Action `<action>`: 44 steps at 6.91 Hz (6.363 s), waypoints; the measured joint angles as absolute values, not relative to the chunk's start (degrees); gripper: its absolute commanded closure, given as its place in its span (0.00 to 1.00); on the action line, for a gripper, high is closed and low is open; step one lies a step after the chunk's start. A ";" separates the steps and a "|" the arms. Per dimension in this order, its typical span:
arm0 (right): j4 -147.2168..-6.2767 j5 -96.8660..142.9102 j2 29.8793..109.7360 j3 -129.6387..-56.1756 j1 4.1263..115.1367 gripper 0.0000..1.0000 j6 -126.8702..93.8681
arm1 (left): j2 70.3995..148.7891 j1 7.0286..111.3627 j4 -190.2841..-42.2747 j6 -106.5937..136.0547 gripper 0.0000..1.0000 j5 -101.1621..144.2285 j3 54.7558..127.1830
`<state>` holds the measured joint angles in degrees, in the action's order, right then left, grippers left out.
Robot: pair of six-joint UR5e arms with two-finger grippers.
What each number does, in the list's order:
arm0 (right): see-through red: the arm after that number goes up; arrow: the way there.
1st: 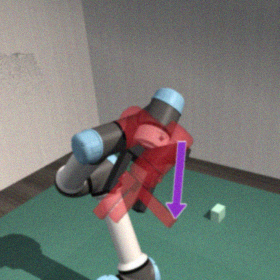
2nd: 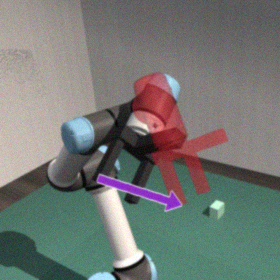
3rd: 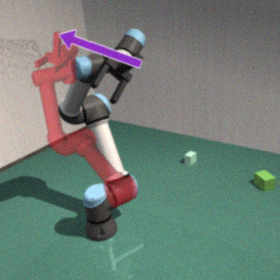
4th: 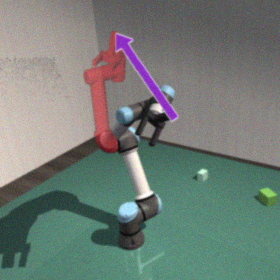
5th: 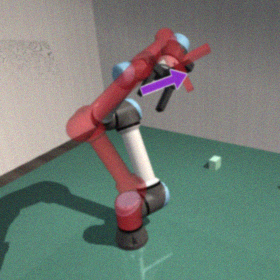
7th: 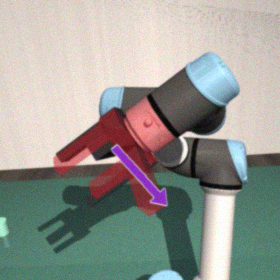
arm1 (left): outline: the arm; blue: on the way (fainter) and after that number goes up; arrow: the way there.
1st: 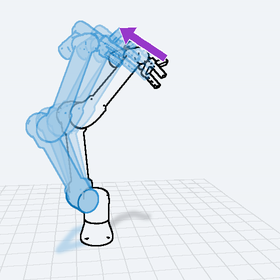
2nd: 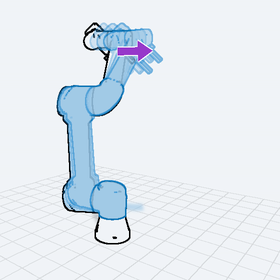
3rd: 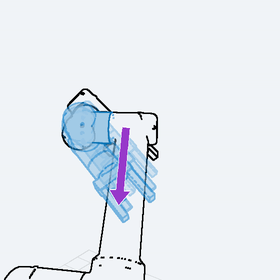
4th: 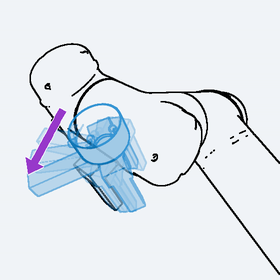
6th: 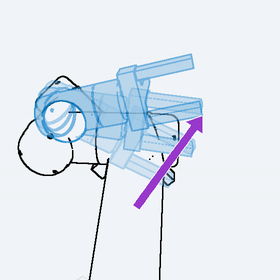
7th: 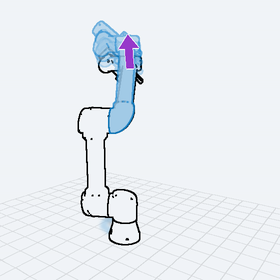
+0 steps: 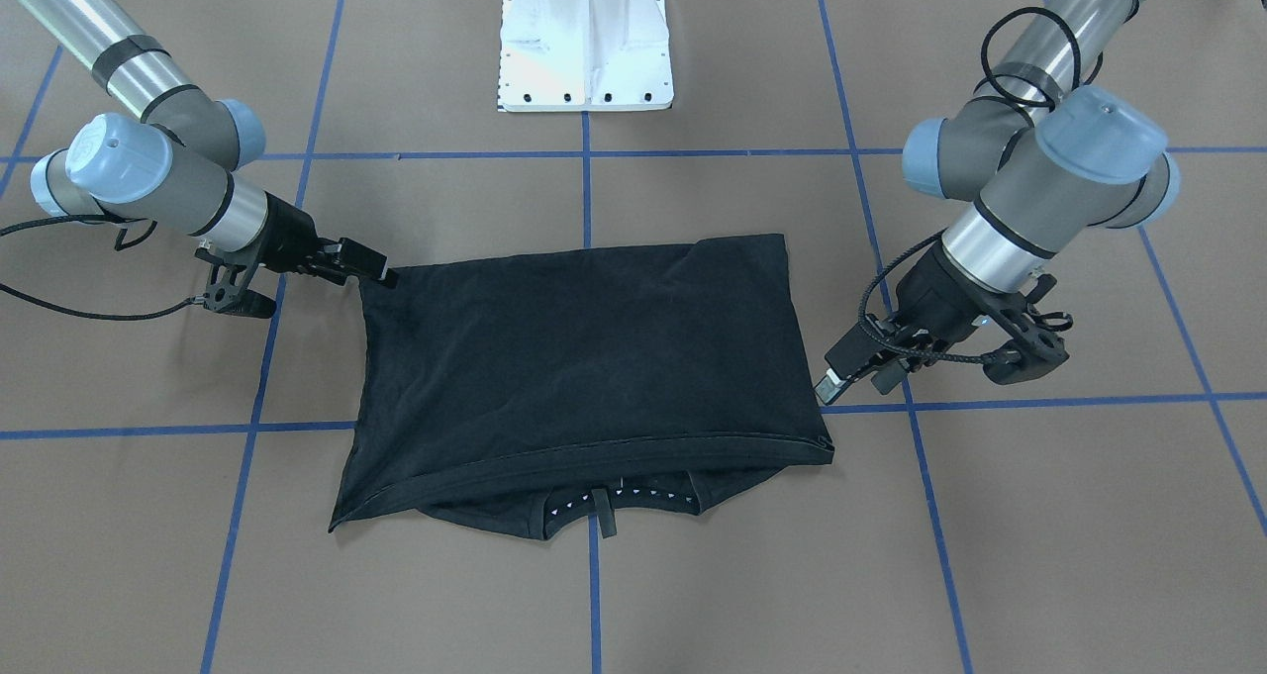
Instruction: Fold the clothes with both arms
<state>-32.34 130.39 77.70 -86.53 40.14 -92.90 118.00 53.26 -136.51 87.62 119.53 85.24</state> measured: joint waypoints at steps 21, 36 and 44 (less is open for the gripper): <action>-35.40 139.93 75.79 -105.27 39.15 0.00 -106.27 | 108.66 40.99 -129.82 92.74 0.01 119.09 98.44; -35.24 137.98 75.58 -105.31 41.46 0.00 -106.44 | 104.98 33.66 -131.48 93.87 1.00 115.24 94.99; -35.08 137.41 75.57 -105.12 42.66 0.00 -106.34 | 111.01 42.31 -122.79 92.99 1.00 115.32 93.92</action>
<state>-35.08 137.41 75.57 -105.12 42.66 -106.34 111.01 42.31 -122.79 92.99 115.32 93.92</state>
